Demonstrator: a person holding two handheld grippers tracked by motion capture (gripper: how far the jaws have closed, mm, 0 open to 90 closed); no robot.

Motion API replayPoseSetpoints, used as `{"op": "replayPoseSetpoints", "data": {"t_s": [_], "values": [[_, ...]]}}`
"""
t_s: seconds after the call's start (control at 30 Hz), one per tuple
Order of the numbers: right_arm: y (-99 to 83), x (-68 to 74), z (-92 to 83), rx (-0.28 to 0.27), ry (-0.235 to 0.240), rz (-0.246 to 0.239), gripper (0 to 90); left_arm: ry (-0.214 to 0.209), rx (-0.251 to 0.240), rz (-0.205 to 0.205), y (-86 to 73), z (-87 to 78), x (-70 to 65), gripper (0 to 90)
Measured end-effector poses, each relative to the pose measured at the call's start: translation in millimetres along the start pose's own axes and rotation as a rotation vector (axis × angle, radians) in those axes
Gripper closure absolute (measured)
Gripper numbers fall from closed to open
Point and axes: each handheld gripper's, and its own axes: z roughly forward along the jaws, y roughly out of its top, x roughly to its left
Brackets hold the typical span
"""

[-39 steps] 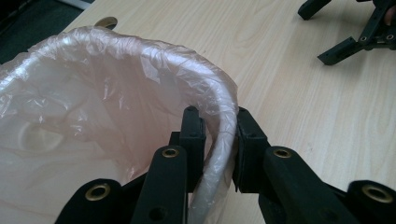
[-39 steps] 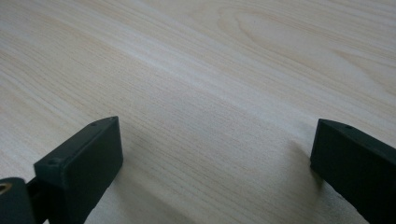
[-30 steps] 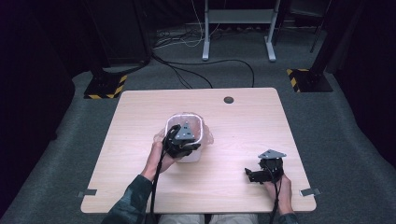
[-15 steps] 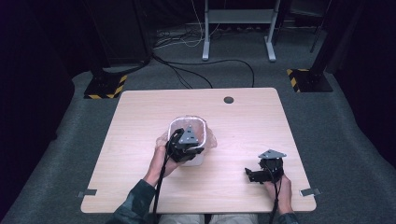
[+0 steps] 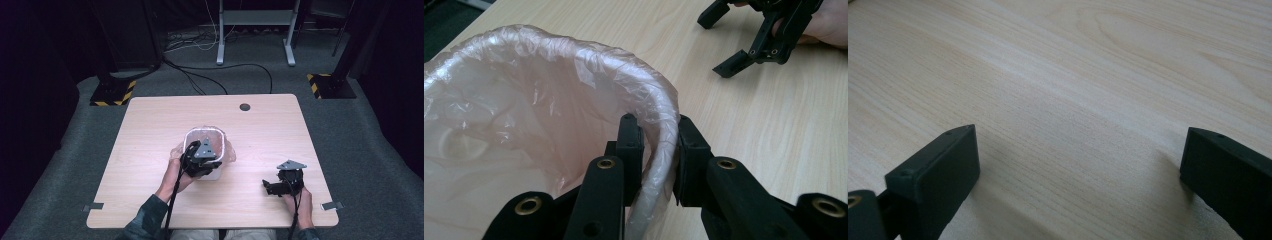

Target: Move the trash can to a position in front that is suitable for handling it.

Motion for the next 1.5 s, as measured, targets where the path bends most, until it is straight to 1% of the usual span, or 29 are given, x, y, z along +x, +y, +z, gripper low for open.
{"op": "replayPoseSetpoints", "data": {"t_s": [0.1, 0.33, 0.47, 0.63, 0.73, 0.77, 0.8, 0.83, 0.87, 0.9, 0.97, 1.0, 1.07, 1.1, 1.17, 1.2, 1.3, 1.4, 1.43, 1.5], "values": [[0.0, 0.0, 0.0, 0.0, 0.001, 0.0, 1.7, -0.007, 0.001, 0.002, 1.9, 1.4, -2.2, 76.7], [-0.2, 0.4, -0.3, 0.0, -0.003, 0.002, 1.9, -0.025, -0.004, 0.018, 6.4, 4.1, -15.4, 76.7], [-0.3, 0.5, -0.5, 0.0, -0.004, 0.004, 1.9, -0.036, -0.008, 0.024, 7.0, 4.0, -19.9, 76.5], [-0.3, 0.4, -0.4, -0.001, -0.004, 0.003, 1.9, -0.037, -0.014, 0.021, 7.1, 4.1, -20.8, 76.3], [-0.2, 0.1, -0.3, -0.001, -0.004, 0.001, 1.9, -0.05, -0.036, 0.01, 5.9, 3.7, -18.7, 75.6], [-0.1, 0.0, -0.2, -0.001, -0.003, 0.002, 2.0, -0.059, -0.052, -0.004, 5.0, 3.3, -16.6, 74.7], [-0.1, -0.1, -0.2, -0.002, -0.002, 0.002, 2.0, -0.066, -0.063, -0.02, 4.4, 3.0, -15.4, 72.2], [-0.1, -0.1, -0.2, -0.001, -0.003, 0.003, 2.0, -0.067, -0.068, -0.027, 4.1, 2.7, -14.7, 69.9], [-0.1, -0.1, -0.2, -0.001, -0.003, 0.002, 2.0, -0.057, -0.07, -0.033, 4.0, 1.9, -14.2, 66.9], [-0.1, -0.1, -0.2, -0.001, -0.002, 0.003, 2.0, -0.054, -0.077, -0.038, 3.8, 0.6, -13.8, 60.7], [-0.1, -0.1, -0.3, -0.001, -0.003, 0.003, 2.0, -0.04, -0.083, -0.044, 3.7, -1.9, -14.5, 51.7], [-0.1, 0.0, -0.3, -0.001, -0.002, 0.004, 2.0, -0.043, -0.092, -0.044, 3.6, -3.9, -14.7, 45.8], [-0.2, 0.0, -0.3, -0.001, -0.003, 0.004, 2.0, -0.032, -0.107, -0.049, 3.8, -8.4, -15.9, 37.7], [-0.2, 0.0, -0.3, -0.002, -0.004, 0.003, 2.0, -0.036, -0.115, -0.051, 3.9, -10.9, -16.3, 33.1], [-0.2, 0.0, -0.3, -0.001, -0.004, 0.005, 2.0, -0.029, -0.123, -0.051, 4.1, -16.1, -16.7, 26.5], [-0.2, 0.0, -0.4, -0.001, -0.004, 0.005, 2.0, -0.032, -0.131, -0.053, 3.8, -18.9, -16.8, 24.1], [-0.2, -0.2, -0.3, -0.001, -0.006, 0.005, 2.0, -0.019, -0.147, -0.063, 0.7, -27.4, -15.5, 20.0], [-0.1, -0.2, -0.2, -0.002, -0.006, 0.007, 2.0, -0.009, -0.161, -0.077, -6.3, -34.0, -11.5, 16.4], [-0.1, -0.3, -0.2, -0.001, -0.006, 0.007, 2.0, -0.002, -0.169, -0.087, -9.2, -36.1, -9.5, 15.4], [0.0, -0.3, -0.1, -0.001, -0.006, 0.009, 2.0, 0.0, -0.195, -0.109, -15.3, -41.4, -5.1, 14.7]]}}
